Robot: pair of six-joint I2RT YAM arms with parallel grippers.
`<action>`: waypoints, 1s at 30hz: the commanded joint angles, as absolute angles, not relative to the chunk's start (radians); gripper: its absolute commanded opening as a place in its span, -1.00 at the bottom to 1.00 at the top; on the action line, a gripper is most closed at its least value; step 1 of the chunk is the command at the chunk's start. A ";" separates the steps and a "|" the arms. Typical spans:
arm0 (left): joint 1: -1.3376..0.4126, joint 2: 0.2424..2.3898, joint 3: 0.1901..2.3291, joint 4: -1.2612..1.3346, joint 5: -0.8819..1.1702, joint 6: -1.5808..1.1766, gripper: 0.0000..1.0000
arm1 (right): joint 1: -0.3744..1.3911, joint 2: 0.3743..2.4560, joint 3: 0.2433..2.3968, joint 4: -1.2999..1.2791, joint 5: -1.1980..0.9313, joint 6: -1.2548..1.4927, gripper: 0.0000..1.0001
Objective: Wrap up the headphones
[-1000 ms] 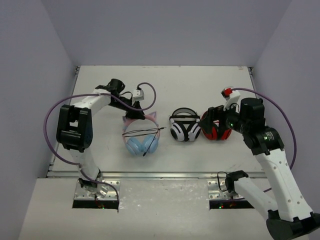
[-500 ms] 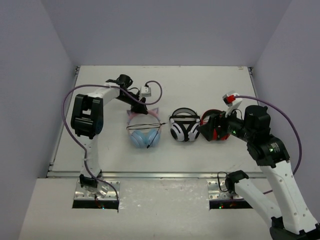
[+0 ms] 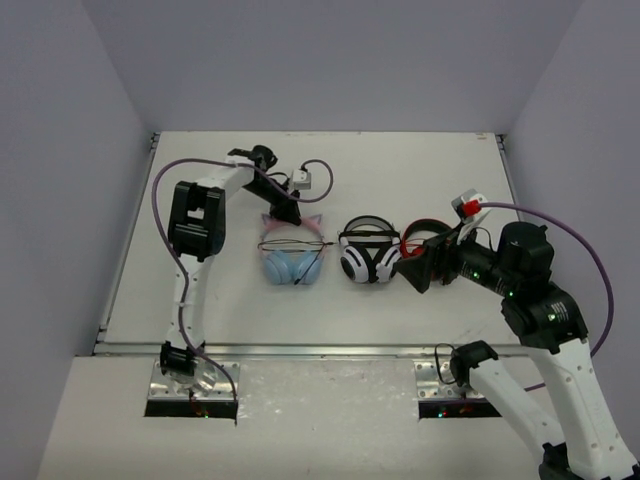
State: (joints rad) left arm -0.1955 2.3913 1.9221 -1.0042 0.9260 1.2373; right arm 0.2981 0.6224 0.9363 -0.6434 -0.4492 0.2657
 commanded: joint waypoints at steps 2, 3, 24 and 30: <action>-0.202 2.454 2.008 -1.066 0.982 1.243 -0.96 | 0.304 0.629 0.924 -0.598 -0.482 0.278 0.98; -0.202 2.470 2.011 -1.062 0.977 1.244 -0.94 | 0.304 0.627 0.919 -0.589 -0.489 0.281 0.98; -0.216 2.510 2.140 -1.123 0.963 1.227 -0.66 | 0.305 0.673 0.854 -0.491 -0.581 0.324 0.98; -0.229 2.428 2.056 -1.095 0.928 1.210 -0.56 | 0.304 0.670 0.851 -0.489 -0.584 0.319 0.98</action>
State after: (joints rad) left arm -0.2047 2.5046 2.0842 -1.0954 0.9337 1.2049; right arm 0.2981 0.6777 0.8516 -0.5461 -0.5629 0.3145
